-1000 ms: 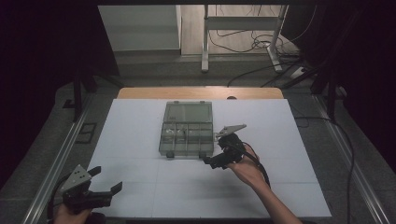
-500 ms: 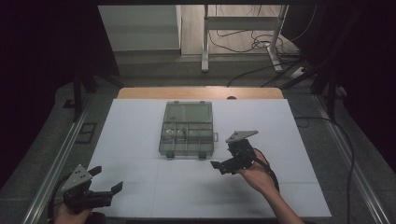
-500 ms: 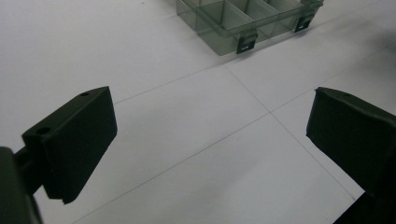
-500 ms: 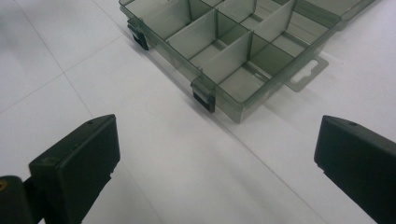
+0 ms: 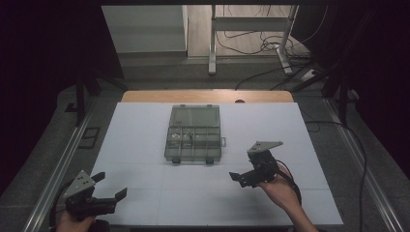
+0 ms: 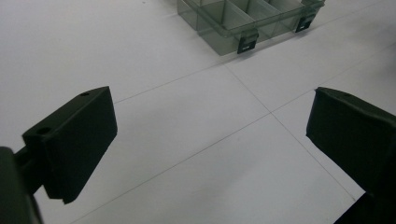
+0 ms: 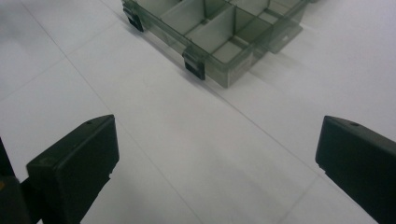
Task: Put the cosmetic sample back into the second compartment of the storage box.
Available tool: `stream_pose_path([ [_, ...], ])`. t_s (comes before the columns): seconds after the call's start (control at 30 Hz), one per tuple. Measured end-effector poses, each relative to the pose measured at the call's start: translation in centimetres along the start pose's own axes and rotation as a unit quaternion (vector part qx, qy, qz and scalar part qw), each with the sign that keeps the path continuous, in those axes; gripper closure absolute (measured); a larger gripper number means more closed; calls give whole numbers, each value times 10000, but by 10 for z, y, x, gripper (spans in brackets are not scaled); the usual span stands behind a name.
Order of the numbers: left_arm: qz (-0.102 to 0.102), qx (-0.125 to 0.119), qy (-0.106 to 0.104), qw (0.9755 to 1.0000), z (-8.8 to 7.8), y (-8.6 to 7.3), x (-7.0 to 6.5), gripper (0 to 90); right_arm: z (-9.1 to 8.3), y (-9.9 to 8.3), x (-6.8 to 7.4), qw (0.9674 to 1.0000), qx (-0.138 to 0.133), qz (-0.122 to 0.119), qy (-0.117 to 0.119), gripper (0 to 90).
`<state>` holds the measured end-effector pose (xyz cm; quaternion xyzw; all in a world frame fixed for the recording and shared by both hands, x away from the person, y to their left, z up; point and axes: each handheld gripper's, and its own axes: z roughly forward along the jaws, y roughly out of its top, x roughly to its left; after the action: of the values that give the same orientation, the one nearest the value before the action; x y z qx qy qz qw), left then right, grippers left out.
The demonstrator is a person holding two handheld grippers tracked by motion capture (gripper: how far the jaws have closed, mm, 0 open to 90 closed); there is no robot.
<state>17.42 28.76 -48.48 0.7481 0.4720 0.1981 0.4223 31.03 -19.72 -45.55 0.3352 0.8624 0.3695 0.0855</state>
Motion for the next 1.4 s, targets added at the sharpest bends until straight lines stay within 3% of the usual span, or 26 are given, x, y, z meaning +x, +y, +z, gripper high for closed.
stream_pose_path([
  [0.33, -12, 1, 4, 10000, 0, 0, 0, 23, -21, -19, -6, 9999, 12, 102, -62, 12],
  [0.67, -18, 5, 21, 10000, 0, 0, 0, 23, -47, -47, -14, 9990, -125, 237, -362, 15],
  [0.93, -42, 3, 27, 10000, 0, 0, 0, 23, -65, -63, -16, 9968, -388, 346, -612, 10],
  [1.2, -47, -3, 32, 10000, -1, 0, 1, 23, -74, -81, -16, 9942, -383, 443, -907, 0],
  [1.4, -56, -15, 33, 10000, -1, -1, 1, 23, -81, -98, -14, 9922, -414, 619, -1002, 0],
])
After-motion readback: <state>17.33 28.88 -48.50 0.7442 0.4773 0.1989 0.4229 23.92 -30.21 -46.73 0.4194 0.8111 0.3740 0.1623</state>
